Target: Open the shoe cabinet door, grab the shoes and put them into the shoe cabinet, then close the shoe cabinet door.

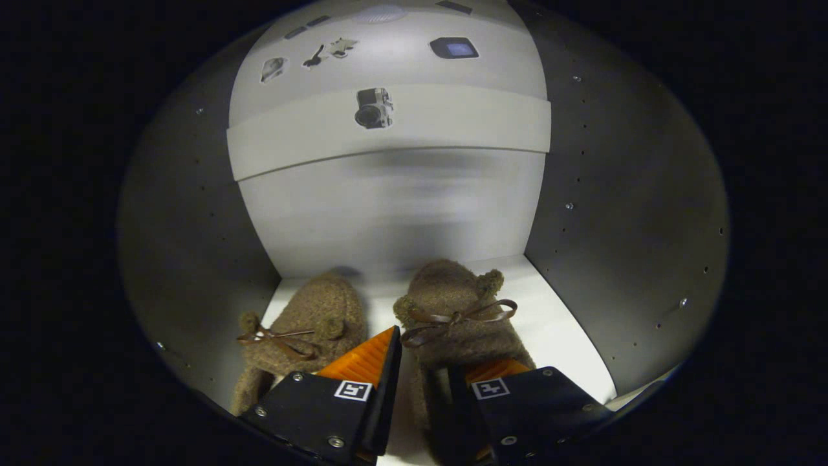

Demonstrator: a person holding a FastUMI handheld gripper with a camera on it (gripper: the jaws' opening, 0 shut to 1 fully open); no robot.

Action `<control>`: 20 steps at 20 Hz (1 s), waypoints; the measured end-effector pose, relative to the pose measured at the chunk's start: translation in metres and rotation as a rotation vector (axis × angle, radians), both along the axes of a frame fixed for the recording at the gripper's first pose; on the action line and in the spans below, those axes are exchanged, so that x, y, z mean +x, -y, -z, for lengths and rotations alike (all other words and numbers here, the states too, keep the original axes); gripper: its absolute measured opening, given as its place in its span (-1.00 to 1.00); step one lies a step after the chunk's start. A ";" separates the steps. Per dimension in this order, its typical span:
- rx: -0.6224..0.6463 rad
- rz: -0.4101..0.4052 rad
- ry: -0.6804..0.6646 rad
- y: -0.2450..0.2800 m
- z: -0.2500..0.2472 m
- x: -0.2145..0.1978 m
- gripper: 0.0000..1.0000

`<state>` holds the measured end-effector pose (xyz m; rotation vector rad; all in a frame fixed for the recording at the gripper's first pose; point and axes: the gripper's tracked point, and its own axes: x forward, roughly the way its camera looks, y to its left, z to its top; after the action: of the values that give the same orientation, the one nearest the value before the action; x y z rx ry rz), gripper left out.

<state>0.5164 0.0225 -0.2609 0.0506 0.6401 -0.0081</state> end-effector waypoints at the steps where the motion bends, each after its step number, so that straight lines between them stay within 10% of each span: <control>1: 0.007 0.001 0.007 0.001 -0.005 -0.006 -0.12; 20: -0.070 -0.121 0.173 0.005 -0.081 -0.203 0.82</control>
<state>0.3137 0.0179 -0.1801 -0.0541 0.4687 0.0895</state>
